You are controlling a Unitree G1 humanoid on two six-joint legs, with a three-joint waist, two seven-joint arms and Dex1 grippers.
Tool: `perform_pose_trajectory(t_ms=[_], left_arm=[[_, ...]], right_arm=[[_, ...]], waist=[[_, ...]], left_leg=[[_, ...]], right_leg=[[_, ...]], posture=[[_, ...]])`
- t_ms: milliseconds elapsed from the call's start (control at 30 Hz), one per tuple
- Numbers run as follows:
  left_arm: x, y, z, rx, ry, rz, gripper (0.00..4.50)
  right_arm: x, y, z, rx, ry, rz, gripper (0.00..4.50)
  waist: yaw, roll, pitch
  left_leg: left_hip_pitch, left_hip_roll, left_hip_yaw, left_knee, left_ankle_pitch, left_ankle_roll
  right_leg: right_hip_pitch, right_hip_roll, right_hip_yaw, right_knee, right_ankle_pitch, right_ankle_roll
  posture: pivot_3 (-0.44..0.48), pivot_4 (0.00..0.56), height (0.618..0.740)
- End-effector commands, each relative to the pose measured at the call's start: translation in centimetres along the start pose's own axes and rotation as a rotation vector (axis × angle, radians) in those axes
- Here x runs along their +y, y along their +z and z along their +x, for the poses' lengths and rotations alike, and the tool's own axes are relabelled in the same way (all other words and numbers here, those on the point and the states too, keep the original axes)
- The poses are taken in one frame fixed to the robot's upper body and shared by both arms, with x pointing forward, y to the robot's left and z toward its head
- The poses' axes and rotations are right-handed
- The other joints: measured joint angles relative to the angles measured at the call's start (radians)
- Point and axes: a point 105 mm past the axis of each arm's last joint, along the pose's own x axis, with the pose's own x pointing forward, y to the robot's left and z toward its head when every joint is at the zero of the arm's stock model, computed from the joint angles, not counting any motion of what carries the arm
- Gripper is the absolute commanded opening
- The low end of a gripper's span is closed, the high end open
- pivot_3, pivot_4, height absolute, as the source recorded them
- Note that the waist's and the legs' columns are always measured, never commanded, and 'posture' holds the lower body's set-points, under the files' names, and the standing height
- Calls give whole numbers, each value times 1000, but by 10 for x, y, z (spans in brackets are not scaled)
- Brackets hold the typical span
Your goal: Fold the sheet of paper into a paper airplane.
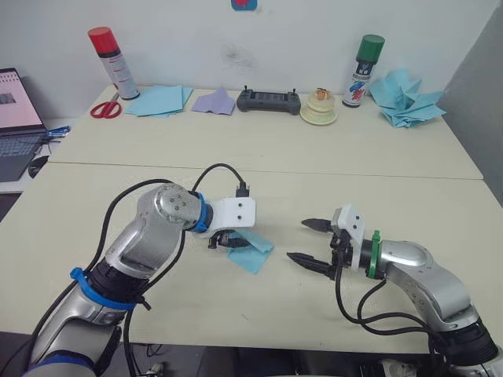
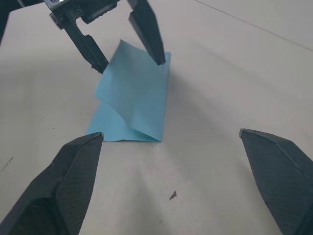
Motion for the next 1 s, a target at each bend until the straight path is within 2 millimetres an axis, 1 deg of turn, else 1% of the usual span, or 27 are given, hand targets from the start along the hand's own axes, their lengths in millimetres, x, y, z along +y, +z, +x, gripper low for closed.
perform_pose_trajectory(t_ms=[33, 100, 133, 200, 267, 300, 400, 433, 600, 633, 700, 767, 867, 1000], left_arm=[[8, -23, -51, -5, 21, -62, 3761], [8, -38, -70, 15, 20, -86, 4442], [8, -41, -75, 15, 19, -90, 4478], [10, -44, -86, -21, 39, -134, 4478], [13, -45, -88, -54, 73, -166, 4478], [14, -46, -88, -65, 88, -174, 4478], [12, -43, -85, -98, 109, -190, 4500], [9, -41, -83, -108, 104, -194, 4500], [1, -37, -78, -125, 115, -207, 4500], [2, -37, -78, -129, 124, -208, 4500], [2, -35, -78, -133, 137, -209, 4500], [3, -34, -77, -139, 140, -206, 4500], [3, -32, -76, -150, 141, -207, 4500], [6, -31, -74, -169, 139, -214, 4500]], right_arm=[[16, 9, 12, -37, 91, -118, 4500], [20, 6, 23, -43, 107, -137, 4500], [19, 5, 26, -48, 107, -140, 4500], [16, 3, 42, -70, 92, -185, 4500], [16, 2, 54, -88, 97, -241, 4500], [14, 6, 60, -112, 83, -265, 4500], [15, 13, 69, -156, 95, -332, 3964], [16, 13, 69, -157, 109, -349, 3660], [12, 6, 67, -137, 122, -436, 1881], [11, 7, 66, -143, 118, -434, 1462], [9, 10, 63, -156, 116, -434, 810], [8, 11, 58, -157, 124, -440, 29], [11, 8, 45, -144, 185, -439, 29], [9, 6, 23, -143, 219, -478, 29]], waist=[[-11, 0, 0], [-17, -1, 1], [-17, -1, 1], [-16, -1, 1], [-11, -1, 2], [-8, -1, 2], [-7, -1, 3], [-6, -1, 3], [-4, -1, 3], [-4, -1, 3], [-4, -1, 3], [-4, -1, 3], [-3, -1, 3], [3, -1, 3]], left_leg=[[1, 0, 0, 0, 0, 0], [2, 0, -1, 0, 0, 0], [2, 0, -3, 0, 0, 0], [3, 0, -4, 0, 0, 0], [3, 0, -4, 1, 0, 0], [2, 0, -4, 1, 0, 0], [2, 0, -4, 2, 0, 0], [2, 0, -4, 2, 0, 0], [2, 1, -4, 1, 0, 0], [2, 1, -4, 1, 0, 0], [3, 1, -5, 1, 0, 0], [3, 0, -5, 1, 0, 0], [3, 0, -5, 1, 0, 0], [3, 0, -5, 1, 0, 0]], right_leg=[[0, 1, 1, 2, -1, -1], [-1, 1, 0, 6, -4, -4], [-1, 2, -1, 7, -5, -5], [-1, 2, -2, 10, -6, -6], [-1, 2, -3, 11, -6, -6], [-1, 2, -3, 12, -6, -6], [-1, 1, -3, 12, -6, -7], [-2, 1, -3, 12, -5, -8], [-2, 1, -4, 12, -5, -11], [-2, 1, -4, 12, -5, -11], [-2, 1, -4, 13, -5, -12], [-2, 1, -4, 14, -5, -12], [-2, 1, -4, 14, -5, -12], [-1, 1, -4, 14, -5, -12]], posture=[[0, 150, 740], [0, 150, 740], [0, 150, 740], [0, 150, 740], [0, 150, 740], [0, 150, 740], [0, 150, 740], [0, 150, 740], [0, 150, 740], [0, 150, 740], [0, 150, 740], [0, 150, 740], [0, 150, 740], [0, 150, 740]])
